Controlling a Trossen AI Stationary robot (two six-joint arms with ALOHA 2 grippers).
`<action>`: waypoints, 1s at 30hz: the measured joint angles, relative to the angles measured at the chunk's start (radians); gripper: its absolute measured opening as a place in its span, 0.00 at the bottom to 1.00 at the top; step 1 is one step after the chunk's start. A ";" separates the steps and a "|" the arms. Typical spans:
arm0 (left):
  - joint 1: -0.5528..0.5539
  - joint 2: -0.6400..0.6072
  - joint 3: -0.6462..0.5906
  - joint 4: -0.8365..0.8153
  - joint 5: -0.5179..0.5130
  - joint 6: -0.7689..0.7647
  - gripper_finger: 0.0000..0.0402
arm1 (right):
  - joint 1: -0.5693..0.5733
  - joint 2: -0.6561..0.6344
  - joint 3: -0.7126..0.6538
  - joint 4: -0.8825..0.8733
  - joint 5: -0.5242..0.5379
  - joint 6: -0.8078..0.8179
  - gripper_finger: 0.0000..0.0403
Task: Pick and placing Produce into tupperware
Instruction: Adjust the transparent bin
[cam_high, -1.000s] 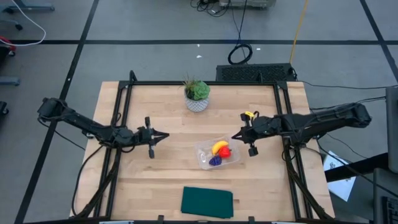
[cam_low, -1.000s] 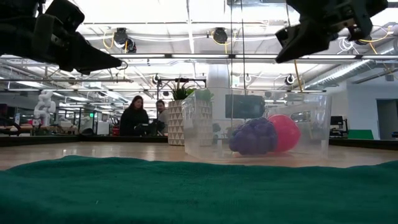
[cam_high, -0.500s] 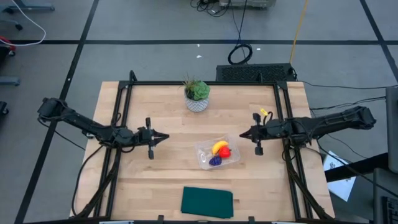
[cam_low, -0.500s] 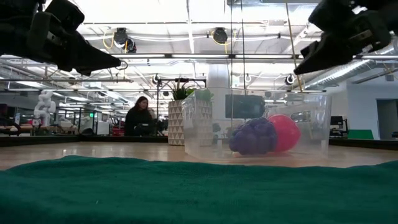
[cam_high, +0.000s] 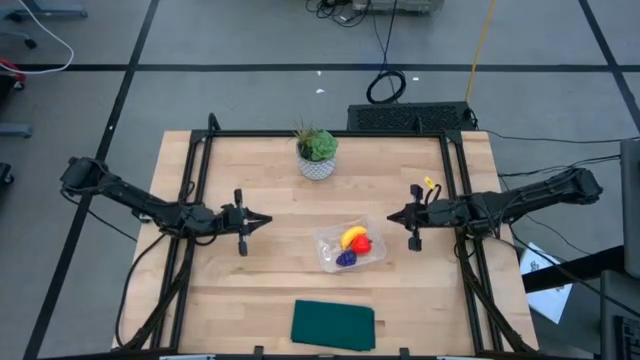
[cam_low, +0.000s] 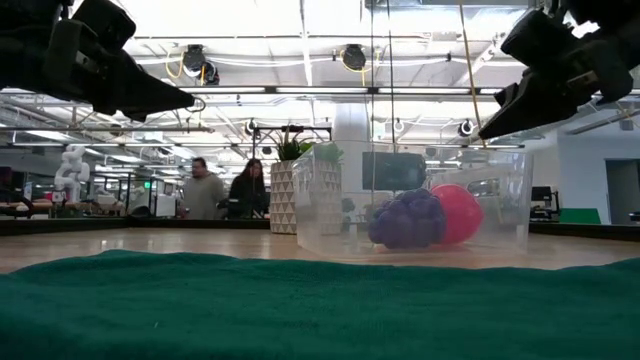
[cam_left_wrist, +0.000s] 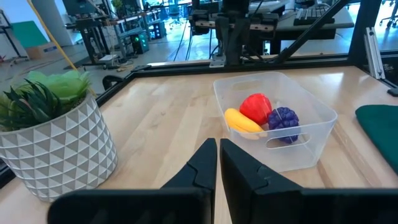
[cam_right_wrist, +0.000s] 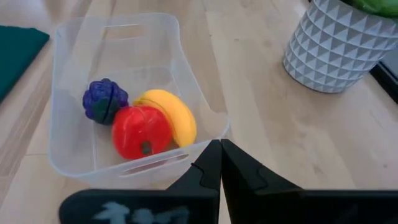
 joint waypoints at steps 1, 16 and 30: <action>0.000 0.000 0.000 0.000 0.000 0.000 0.06 | 0.000 0.000 0.000 0.000 0.000 0.008 0.00; -0.001 0.000 0.000 0.000 0.001 0.006 0.06 | 0.108 -0.021 -0.198 0.235 0.024 0.153 0.00; -0.003 0.000 0.000 0.001 0.001 0.003 0.06 | 0.134 -0.010 -0.215 0.241 0.074 0.160 0.00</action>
